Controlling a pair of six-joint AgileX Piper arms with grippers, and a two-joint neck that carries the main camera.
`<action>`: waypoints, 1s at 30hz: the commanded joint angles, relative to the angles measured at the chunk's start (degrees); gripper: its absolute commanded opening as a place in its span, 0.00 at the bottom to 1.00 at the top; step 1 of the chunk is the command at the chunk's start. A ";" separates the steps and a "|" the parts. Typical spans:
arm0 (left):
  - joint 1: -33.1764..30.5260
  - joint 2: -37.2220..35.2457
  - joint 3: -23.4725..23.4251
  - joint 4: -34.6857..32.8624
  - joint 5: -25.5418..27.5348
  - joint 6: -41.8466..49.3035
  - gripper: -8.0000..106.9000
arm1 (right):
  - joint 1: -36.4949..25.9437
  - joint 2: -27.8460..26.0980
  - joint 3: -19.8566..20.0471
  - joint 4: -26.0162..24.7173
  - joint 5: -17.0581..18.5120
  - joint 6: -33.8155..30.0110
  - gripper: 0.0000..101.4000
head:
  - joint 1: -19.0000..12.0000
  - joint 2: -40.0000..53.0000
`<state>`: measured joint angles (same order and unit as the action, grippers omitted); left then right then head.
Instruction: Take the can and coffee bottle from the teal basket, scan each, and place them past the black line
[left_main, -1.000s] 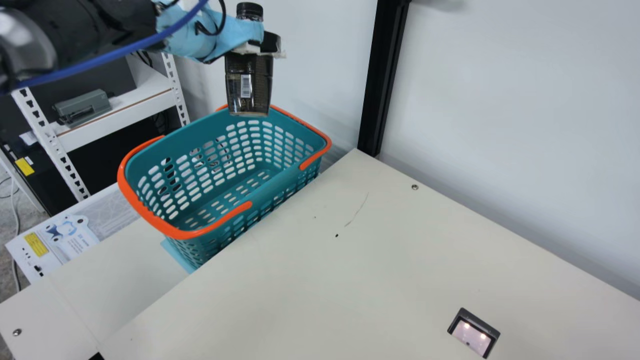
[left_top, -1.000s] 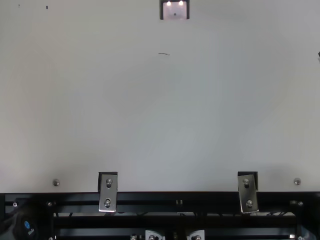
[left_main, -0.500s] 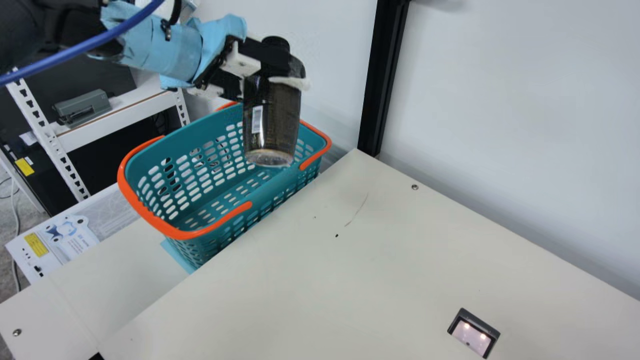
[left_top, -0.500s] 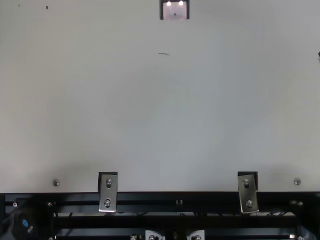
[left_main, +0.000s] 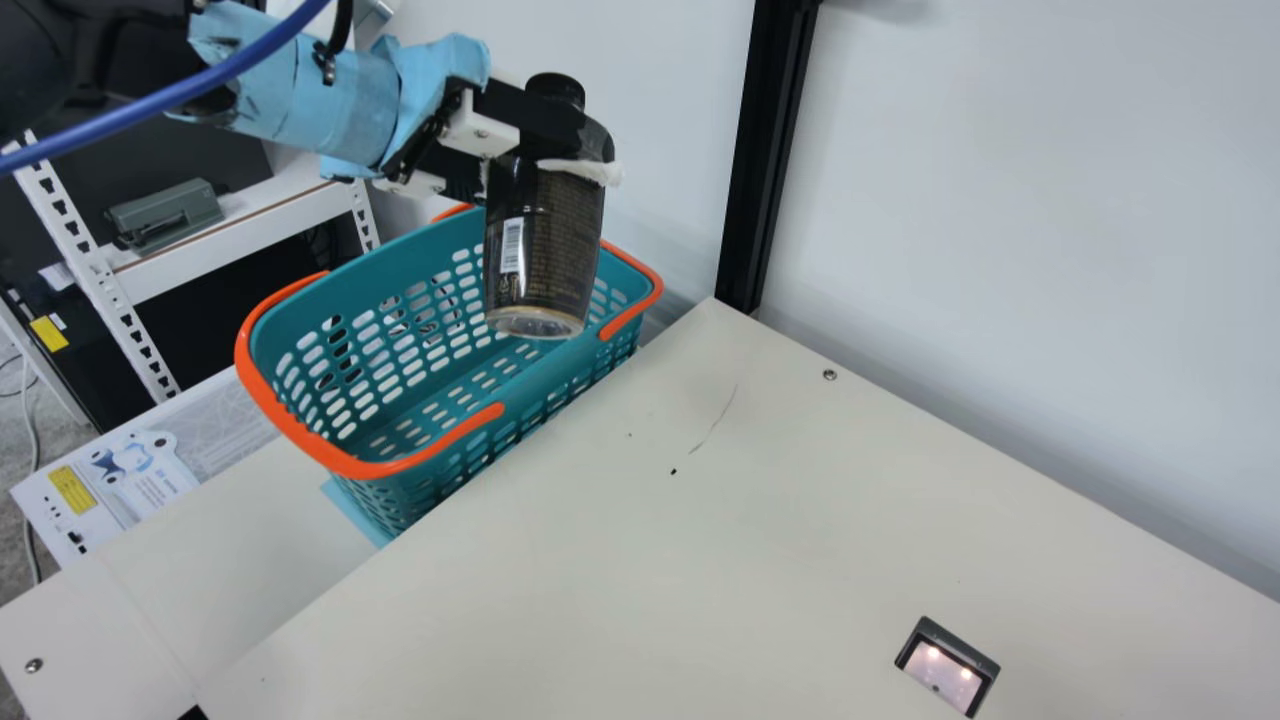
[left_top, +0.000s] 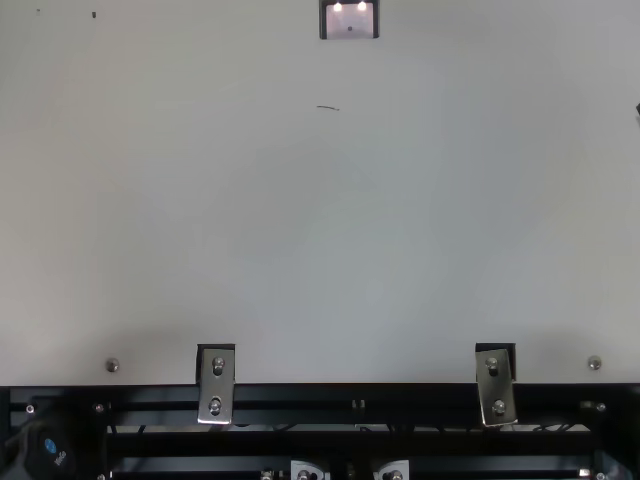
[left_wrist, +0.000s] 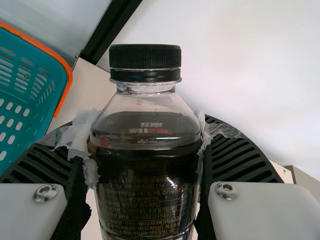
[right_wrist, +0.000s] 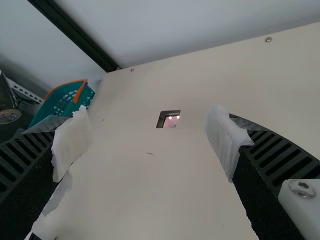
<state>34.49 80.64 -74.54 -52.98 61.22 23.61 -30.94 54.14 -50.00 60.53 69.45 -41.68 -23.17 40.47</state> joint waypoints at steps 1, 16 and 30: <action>0.00 0.00 0.00 0.00 0.00 0.00 0.16 | 0.00 0.00 0.00 0.00 0.00 0.00 1.00 | -1.83 0.84; 0.00 0.00 0.00 0.00 0.00 0.00 0.16 | 0.00 0.00 0.00 -0.01 0.00 0.00 1.00 | -1.79 -23.44; 0.00 0.00 0.00 0.00 0.00 0.00 0.16 | 0.00 0.00 0.00 -0.01 0.00 0.00 1.00 | -1.83 -47.35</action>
<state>34.49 80.64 -74.54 -52.98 61.22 23.61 -30.94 54.14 -50.00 60.52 69.45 -41.68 -23.17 -5.28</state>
